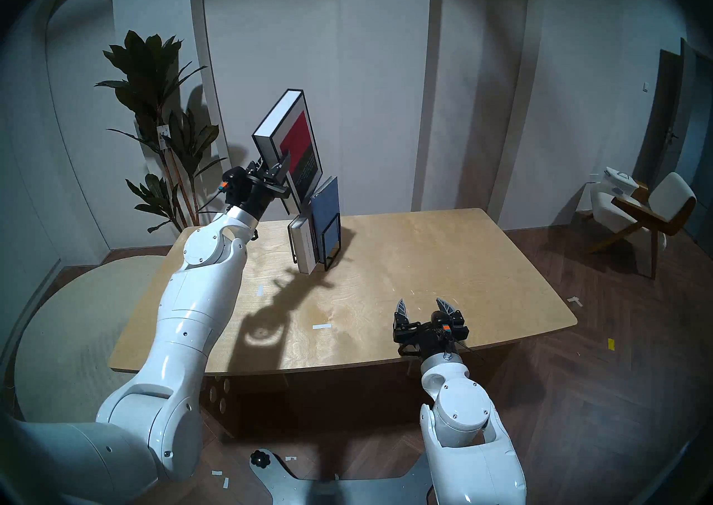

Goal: Stack the books into one stack

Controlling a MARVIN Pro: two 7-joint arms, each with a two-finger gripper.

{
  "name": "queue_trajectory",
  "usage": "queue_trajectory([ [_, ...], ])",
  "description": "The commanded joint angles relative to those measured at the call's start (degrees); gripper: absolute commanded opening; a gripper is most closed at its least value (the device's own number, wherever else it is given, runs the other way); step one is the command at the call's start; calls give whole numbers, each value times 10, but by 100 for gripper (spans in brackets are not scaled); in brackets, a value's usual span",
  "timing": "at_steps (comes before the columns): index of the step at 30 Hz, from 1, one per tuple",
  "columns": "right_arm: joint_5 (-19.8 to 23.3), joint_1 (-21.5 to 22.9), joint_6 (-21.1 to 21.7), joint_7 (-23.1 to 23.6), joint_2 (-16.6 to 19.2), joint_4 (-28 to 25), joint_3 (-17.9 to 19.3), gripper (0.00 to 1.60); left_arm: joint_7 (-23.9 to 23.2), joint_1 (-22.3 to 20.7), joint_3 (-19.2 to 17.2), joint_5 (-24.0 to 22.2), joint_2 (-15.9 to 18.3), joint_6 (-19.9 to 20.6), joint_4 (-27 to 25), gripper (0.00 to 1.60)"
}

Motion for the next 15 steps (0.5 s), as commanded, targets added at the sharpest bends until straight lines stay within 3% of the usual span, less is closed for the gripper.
queue_trajectory([
  [1,0,3,-3,0,0,-11,0,160,29,21,-15,25,2,-57,-77,0],
  [3,0,4,-3,0,0,-10,0,160,26,18,-19,31,5,-73,-74,0],
  [6,0,4,-3,0,0,-9,0,160,37,43,-29,52,8,-118,-114,0],
  [15,0,5,-3,0,0,-7,0,160,63,110,-70,105,21,-193,-173,0],
])
